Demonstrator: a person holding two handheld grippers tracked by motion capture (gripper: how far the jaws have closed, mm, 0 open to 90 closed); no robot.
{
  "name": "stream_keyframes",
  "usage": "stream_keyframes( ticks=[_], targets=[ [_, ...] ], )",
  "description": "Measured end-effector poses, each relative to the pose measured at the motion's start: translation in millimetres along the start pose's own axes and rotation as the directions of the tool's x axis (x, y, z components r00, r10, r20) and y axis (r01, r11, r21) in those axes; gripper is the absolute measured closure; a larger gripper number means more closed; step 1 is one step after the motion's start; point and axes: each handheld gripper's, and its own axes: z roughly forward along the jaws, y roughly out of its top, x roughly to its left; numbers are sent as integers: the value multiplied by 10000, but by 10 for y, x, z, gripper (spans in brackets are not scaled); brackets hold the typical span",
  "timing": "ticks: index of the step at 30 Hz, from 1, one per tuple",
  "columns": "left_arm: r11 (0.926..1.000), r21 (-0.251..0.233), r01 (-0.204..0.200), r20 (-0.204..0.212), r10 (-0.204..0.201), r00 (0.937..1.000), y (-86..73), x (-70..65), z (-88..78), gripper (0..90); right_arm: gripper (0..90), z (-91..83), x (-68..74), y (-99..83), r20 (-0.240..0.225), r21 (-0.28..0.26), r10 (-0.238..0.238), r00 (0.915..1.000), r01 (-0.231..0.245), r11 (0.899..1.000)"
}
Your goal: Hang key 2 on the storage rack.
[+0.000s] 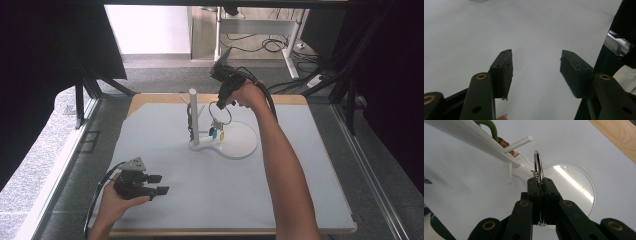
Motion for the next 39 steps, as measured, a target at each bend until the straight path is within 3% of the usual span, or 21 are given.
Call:
stream_keyframes(
  ticks=[18, 22, 24, 26, 29, 39],
  targets=[
    [9998, -199, 61, 23, -61, 10000, -19, 39, -60, 443, 867, 154, 8, 221, 124, 23, -97, 9999, 97, 10000],
    [9997, -214, 77, 34, -76, 10000, -19, 38, -62, 443, 867, 179, 15, 242, 75, 0, -133, 9999, 133, 9999],
    [9999, -161, 55, 38, -55, 10000, -19, 43, -59, 443, 867, 204, 39, 261, -164, -51, -191, 9997, 191, 9998],
    [9999, -162, 60, 27, -59, 10000, -18, 46, -57, 443, 867, 207, 74, 270, -322, -120, -261, 9991, 257, 9996],
    [9999, -116, 10, 16, -10, 10000, -16, 48, -57, 443, 867, 232, 118, 268, -180, 0, -372, 9991, 372, 9993],
    [10000, -81, 50, -12, -50, 10000, -10, 41, -44, 442, 866, 317, 148, 208, -299, 89, -434, 9986, 437, 9990]
  ],
)
